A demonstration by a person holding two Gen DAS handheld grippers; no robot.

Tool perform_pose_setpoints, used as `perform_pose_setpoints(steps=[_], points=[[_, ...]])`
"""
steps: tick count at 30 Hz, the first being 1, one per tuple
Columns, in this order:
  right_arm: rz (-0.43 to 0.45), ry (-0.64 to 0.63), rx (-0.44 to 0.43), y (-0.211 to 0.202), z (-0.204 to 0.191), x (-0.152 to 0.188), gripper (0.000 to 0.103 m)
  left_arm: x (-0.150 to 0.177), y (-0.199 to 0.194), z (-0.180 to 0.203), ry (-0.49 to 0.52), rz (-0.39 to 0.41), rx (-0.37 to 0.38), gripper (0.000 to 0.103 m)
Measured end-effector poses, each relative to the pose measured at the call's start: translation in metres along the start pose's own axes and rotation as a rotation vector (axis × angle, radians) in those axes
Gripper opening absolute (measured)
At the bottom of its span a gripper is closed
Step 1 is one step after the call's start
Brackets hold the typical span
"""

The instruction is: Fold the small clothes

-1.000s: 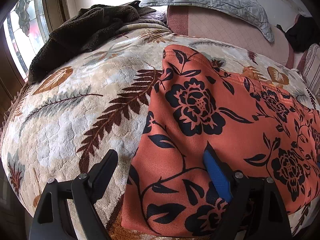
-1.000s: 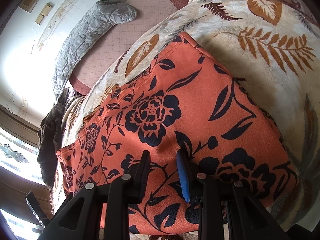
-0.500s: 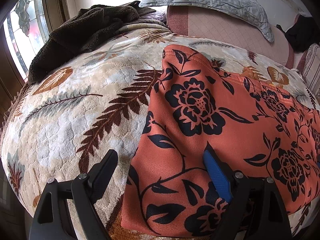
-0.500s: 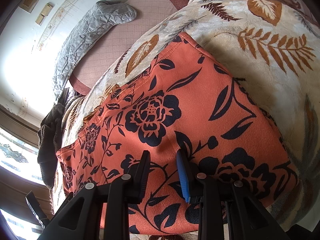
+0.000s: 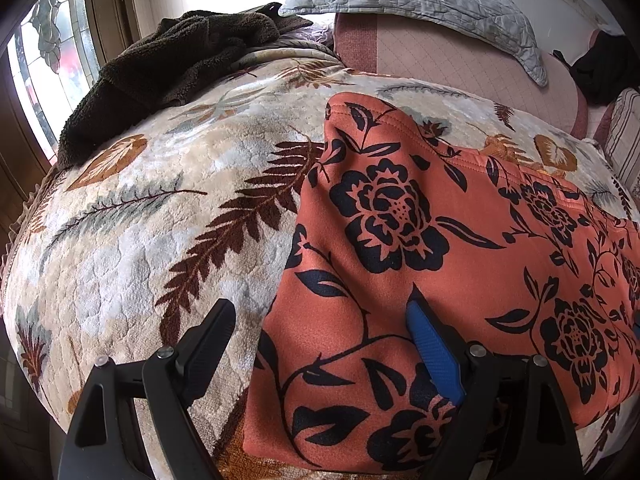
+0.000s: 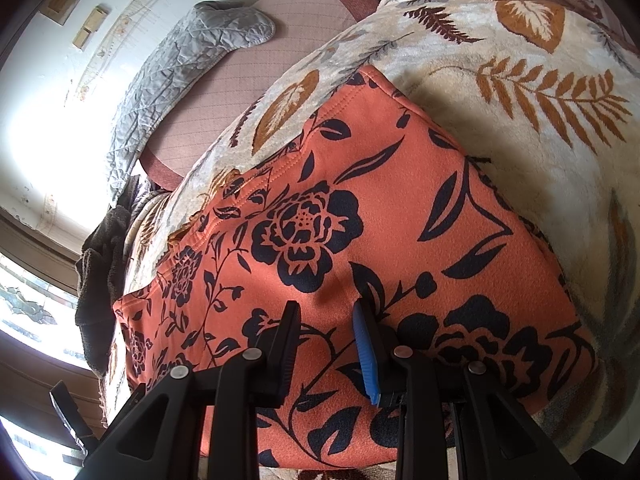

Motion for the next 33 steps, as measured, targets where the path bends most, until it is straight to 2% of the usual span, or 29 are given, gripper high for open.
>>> perform_pose_setpoints(steps=[4,8,9,10,11,12,14,17,22,33], points=[[0.007,0.001,-0.051,-0.016,-0.002,0.004,0.032,0.003,-0.021,0.007,0.044,0.088,0.001,0.087],[0.098,-0.056,-0.085,-0.048,-0.012,0.015,0.033,0.01,-0.041,0.014,0.085,0.164,0.035,0.087],[0.117,-0.071,-0.087,-0.056,-0.015,0.019,0.036,0.012,-0.045,0.017,0.095,0.178,0.038,0.087],[0.13,-0.086,-0.086,-0.063,-0.016,0.024,0.04,0.013,-0.049,0.019,0.105,0.187,0.048,0.087],[0.14,-0.097,-0.084,-0.069,-0.017,0.029,0.062,0.014,-0.051,0.021,0.113,0.192,0.064,0.087],[0.157,-0.106,-0.088,-0.076,-0.017,0.034,0.072,0.016,-0.054,0.023,0.121,0.195,0.076,0.087],[0.185,-0.135,-0.079,-0.087,-0.016,0.044,0.072,0.02,-0.057,0.027,0.134,0.195,0.083,0.087],[0.165,-0.139,-0.043,-0.089,-0.012,0.051,0.072,0.026,-0.061,0.032,0.146,0.196,0.1,0.087],[0.146,-0.095,-0.073,-0.087,-0.004,0.056,0.072,0.031,-0.065,0.035,0.159,0.202,0.102,0.087],[0.161,-0.155,-0.073,-0.08,-0.022,0.06,0.067,0.031,-0.063,0.035,0.16,0.199,0.107,0.087]])
Point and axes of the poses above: each gripper's, at about its wrist camera, not at the fingertips, and y roughly the way its jaws point, z to its right, x to its underside, the point moved 1 cm from there along y, roughly the way its jaws point, and after that the axes turned 13 degrees about -z, right-handed, at the moved point
